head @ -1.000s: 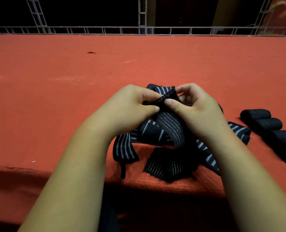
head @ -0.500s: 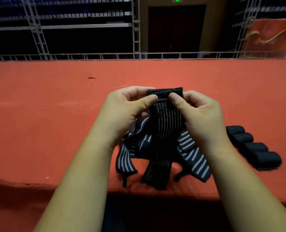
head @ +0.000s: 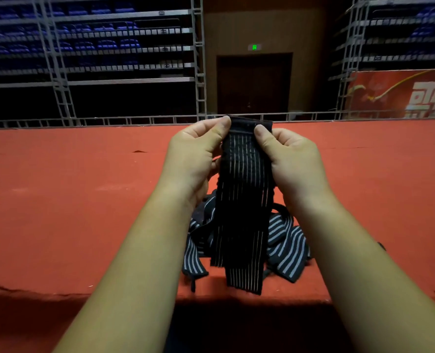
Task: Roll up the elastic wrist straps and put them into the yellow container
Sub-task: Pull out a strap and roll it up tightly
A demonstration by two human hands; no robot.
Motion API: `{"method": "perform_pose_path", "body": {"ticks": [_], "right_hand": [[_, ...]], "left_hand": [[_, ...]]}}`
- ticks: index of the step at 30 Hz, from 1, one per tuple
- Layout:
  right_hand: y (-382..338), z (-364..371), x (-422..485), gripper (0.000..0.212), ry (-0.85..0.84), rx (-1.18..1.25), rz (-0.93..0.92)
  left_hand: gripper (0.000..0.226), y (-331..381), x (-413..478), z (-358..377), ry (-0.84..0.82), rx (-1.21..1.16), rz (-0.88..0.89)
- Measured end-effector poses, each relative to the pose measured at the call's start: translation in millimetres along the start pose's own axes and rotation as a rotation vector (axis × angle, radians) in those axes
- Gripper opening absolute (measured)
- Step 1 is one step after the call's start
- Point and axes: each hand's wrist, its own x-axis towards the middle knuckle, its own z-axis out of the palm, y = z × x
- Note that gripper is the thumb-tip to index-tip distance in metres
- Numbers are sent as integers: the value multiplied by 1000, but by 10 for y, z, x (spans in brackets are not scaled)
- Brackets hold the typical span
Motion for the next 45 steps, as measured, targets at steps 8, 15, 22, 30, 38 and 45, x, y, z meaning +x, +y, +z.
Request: {"method": "perform_pose_path", "body": {"ticks": [8,15,22,30,38,45], "right_hand": [[-31,24,19,33,149,-73,-17],[425,-1,-72,33,269,-185,16],[781,-67,-39,32,265,-241,-1],[1082,-117,85,34,241,-233,104],[1482,-135,89,33,167,-164,441],[1942,-192,-74,20,100,-226,455]], "left_hand": [[50,-83,-171,15,-67,151,-104],[48,-648,-408,35,-164,-11,-297],[32,-980,-397,-21,-192,23,-379],[21,-1176,-392,-184,-357,93,-553],[22,-1442,-344,-274,-230,106,-765],[23,-1821,-110,-518,-320,528,-731]]}}
